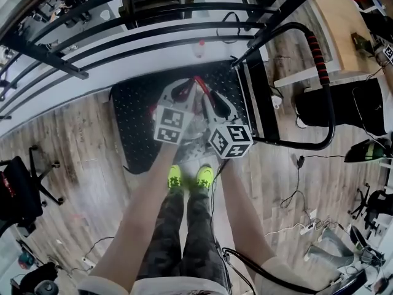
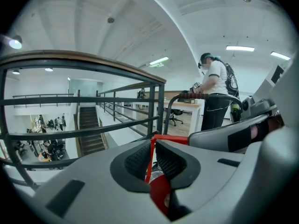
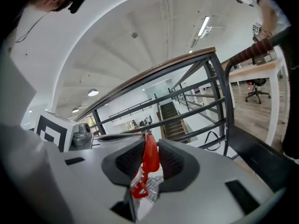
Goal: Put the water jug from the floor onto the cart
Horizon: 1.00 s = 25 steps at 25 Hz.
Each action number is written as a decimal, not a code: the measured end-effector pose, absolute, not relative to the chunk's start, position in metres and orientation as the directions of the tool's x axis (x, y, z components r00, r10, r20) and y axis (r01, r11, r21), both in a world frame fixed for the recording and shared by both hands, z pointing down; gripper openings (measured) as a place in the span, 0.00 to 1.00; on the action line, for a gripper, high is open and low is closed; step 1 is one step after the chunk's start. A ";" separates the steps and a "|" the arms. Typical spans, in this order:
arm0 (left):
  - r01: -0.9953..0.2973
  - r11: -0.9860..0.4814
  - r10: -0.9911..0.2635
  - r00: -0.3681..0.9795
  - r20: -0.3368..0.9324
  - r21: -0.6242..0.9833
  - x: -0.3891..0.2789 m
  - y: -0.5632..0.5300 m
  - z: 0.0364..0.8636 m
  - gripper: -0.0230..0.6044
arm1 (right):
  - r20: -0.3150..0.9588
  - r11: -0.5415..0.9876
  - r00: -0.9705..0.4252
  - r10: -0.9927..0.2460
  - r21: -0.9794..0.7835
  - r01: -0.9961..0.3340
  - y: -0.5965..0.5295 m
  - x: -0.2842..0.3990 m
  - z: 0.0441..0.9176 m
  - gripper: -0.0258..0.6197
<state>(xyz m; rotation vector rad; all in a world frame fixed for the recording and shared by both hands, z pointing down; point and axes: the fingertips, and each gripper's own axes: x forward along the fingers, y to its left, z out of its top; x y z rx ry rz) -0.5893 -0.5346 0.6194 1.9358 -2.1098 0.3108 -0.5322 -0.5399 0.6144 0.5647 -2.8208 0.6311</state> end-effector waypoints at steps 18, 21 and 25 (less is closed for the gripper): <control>-1.000 0.028 -0.955 -0.026 0.294 0.001 -0.566 -0.560 0.615 0.08 | 0.332 0.844 -0.867 -0.371 -0.268 -0.464 -0.579 -0.501 0.633 0.27; -1.000 0.017 -0.956 -0.018 0.293 -0.006 -0.561 -0.564 0.612 0.08 | 0.324 0.844 -0.869 -0.374 -0.270 -0.464 -0.581 -0.496 0.630 0.27; -1.000 0.014 -0.963 -0.020 0.269 -0.025 -0.553 -0.568 0.600 0.08 | 0.291 0.865 -0.879 -0.377 -0.229 -0.447 -0.581 -0.493 0.615 0.27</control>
